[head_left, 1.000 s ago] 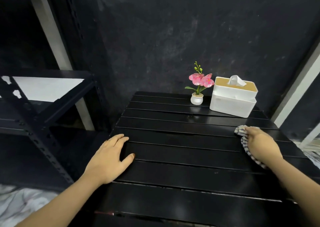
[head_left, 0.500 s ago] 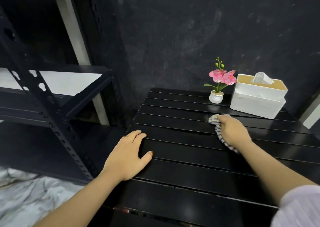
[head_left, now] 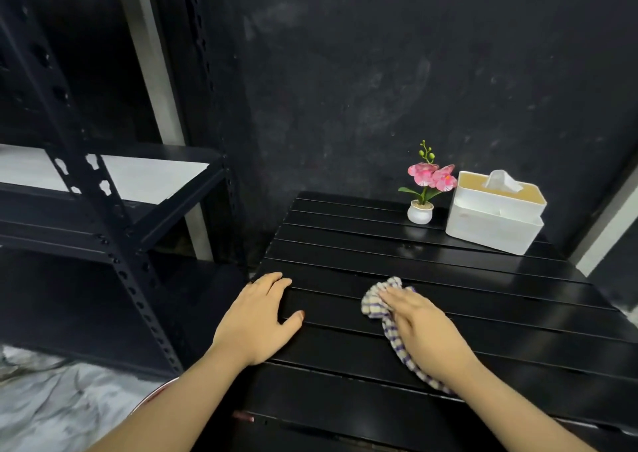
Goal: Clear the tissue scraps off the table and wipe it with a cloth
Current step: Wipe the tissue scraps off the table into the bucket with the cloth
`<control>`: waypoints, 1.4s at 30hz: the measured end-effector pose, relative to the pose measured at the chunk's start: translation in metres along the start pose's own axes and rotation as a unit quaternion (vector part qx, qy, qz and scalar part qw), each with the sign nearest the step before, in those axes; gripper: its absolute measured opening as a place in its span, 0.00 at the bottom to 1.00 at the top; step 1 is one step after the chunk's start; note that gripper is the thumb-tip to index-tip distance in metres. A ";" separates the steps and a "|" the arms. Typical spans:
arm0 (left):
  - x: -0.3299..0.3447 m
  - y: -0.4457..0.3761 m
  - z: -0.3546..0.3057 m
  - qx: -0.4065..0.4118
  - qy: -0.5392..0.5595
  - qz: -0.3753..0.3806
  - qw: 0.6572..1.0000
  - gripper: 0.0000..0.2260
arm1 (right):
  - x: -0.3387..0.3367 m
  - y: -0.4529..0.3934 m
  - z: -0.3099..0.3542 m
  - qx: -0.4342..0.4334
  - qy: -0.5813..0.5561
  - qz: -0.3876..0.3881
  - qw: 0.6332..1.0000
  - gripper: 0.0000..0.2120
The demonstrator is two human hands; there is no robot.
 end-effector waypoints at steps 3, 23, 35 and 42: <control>0.001 -0.001 0.001 0.004 -0.001 -0.002 1.000 0.30 | -0.013 0.023 -0.019 0.053 -0.035 -0.046 0.997 0.18; 0.001 -0.003 -0.001 0.023 0.000 -0.027 0.999 0.28 | 0.044 -0.078 0.055 0.077 0.031 0.004 0.997 0.21; -0.008 0.005 -0.003 -0.002 0.050 0.002 0.999 0.27 | 0.052 -0.013 0.100 0.057 0.049 0.040 0.996 0.24; -0.014 0.062 -0.014 0.019 -0.007 -0.002 1.000 0.27 | 0.048 0.030 0.115 0.072 0.053 0.049 0.995 0.25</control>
Point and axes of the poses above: each hand's wrist, its own y-axis away from the middle knuckle, its own x-axis out of the palm, z = x × y, the point moved 6 cm from there along -y, towards the middle knuckle, and after that the axes turned 3 degrees about x, right-handed, at the moved point
